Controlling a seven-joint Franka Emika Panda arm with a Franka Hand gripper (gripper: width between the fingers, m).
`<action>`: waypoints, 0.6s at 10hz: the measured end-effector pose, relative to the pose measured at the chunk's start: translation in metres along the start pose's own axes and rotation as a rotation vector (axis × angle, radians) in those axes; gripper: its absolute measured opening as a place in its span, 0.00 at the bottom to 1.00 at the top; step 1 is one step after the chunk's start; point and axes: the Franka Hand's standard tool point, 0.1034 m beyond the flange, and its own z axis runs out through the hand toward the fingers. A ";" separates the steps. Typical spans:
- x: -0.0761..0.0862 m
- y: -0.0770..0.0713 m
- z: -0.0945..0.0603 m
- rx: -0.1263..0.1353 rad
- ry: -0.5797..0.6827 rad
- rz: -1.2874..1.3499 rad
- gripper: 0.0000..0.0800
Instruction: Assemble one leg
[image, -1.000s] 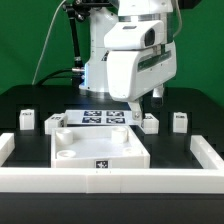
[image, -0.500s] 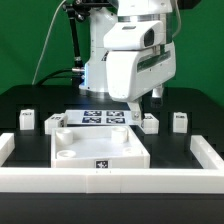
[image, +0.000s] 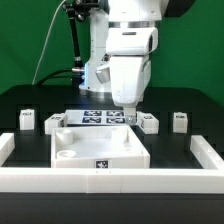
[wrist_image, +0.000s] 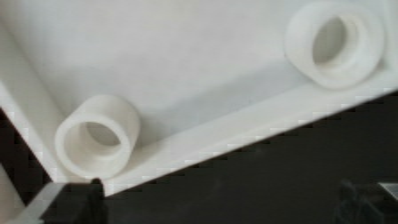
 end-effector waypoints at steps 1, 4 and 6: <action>-0.009 0.001 0.000 0.002 -0.004 0.019 0.81; -0.008 0.001 0.001 0.003 -0.003 0.025 0.81; -0.012 0.003 0.002 -0.023 -0.002 -0.045 0.81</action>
Offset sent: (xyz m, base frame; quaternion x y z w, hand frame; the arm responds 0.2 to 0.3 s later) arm 0.0000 0.0000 0.0000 0.0000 0.0000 0.0000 1.0000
